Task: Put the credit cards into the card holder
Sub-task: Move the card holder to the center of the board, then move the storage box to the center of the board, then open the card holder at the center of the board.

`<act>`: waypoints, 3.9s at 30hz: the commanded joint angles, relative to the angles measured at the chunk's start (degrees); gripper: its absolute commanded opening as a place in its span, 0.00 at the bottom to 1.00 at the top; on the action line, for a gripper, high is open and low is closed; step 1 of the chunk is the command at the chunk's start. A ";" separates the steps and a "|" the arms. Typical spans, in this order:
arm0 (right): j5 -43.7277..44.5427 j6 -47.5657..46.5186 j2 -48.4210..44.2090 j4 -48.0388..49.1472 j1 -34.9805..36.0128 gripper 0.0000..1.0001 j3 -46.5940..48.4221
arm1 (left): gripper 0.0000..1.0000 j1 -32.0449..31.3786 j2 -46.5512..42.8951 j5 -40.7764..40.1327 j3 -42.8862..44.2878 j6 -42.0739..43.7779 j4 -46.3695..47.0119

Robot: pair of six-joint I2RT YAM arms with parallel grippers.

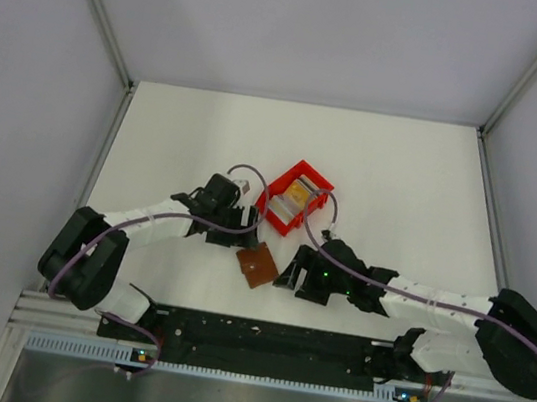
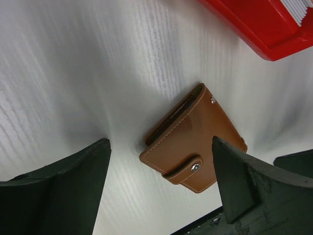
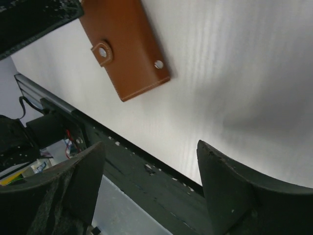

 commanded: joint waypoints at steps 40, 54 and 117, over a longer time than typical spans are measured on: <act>-6.03 -18.64 24.71 4.20 -4.46 0.69 24.49 | 0.55 -16.51 -22.92 3.12 -28.14 -24.46 21.21; 14.26 -32.80 11.76 -15.91 -9.89 0.78 34.49 | 0.74 -16.43 -23.56 -16.83 -9.16 -12.69 -1.49; -8.13 -21.83 -5.18 -8.13 -24.70 0.83 13.18 | 0.79 -13.09 -9.31 -10.36 -9.23 -8.72 6.42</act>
